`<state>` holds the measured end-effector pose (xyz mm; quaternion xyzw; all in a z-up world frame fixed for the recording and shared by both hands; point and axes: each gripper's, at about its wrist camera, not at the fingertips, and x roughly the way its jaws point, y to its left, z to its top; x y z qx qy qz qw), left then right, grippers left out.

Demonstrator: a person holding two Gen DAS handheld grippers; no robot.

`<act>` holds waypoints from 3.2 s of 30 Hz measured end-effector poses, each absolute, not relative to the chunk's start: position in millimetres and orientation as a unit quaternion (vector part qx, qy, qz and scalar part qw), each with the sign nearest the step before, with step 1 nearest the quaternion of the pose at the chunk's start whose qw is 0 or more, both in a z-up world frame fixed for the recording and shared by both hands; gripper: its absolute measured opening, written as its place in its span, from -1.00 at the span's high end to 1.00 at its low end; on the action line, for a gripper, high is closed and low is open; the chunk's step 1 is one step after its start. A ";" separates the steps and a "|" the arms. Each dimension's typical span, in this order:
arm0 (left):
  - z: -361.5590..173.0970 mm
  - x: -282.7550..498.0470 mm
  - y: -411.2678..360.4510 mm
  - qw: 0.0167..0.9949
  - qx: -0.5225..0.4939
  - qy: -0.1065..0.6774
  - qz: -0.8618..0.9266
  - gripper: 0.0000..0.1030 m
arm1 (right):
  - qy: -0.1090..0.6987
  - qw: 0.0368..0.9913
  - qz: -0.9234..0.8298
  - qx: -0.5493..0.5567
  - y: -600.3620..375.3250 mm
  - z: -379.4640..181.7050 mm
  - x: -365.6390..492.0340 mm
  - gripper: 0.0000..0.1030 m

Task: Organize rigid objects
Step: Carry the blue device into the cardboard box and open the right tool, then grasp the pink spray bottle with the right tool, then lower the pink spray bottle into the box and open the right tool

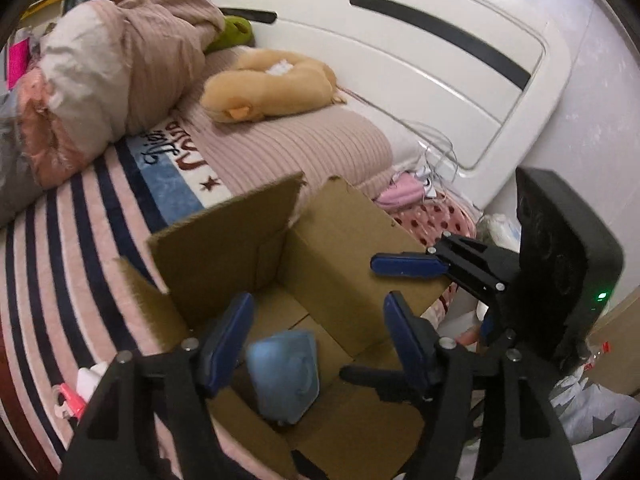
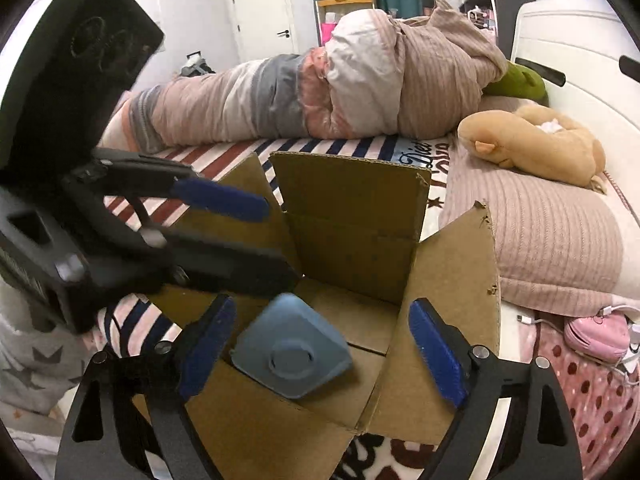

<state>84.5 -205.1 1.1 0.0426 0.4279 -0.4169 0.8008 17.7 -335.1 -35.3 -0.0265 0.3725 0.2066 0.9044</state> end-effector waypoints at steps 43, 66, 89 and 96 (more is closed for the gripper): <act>-90.8 52.6 102.8 0.907 -0.102 0.386 -0.131 -0.50 | 0.519 0.811 0.268 -0.039 -77.2 -151.8 116.9 0.36; -40.3 47.1 50.5 0.884 -0.142 0.350 -0.275 -0.18 | 0.351 0.850 0.392 -0.027 -94.7 -49.1 27.1 0.49; 31.9 62.8 -215.5 0.834 0.048 0.326 -0.442 0.42 | 0.296 0.923 0.240 0.043 -319.3 -13.6 -3.6 0.49; 1.2 68.8 -258.7 0.811 0.084 0.373 -0.442 0.42 | 0.353 0.916 0.189 0.025 -343.7 -42.5 11.3 0.48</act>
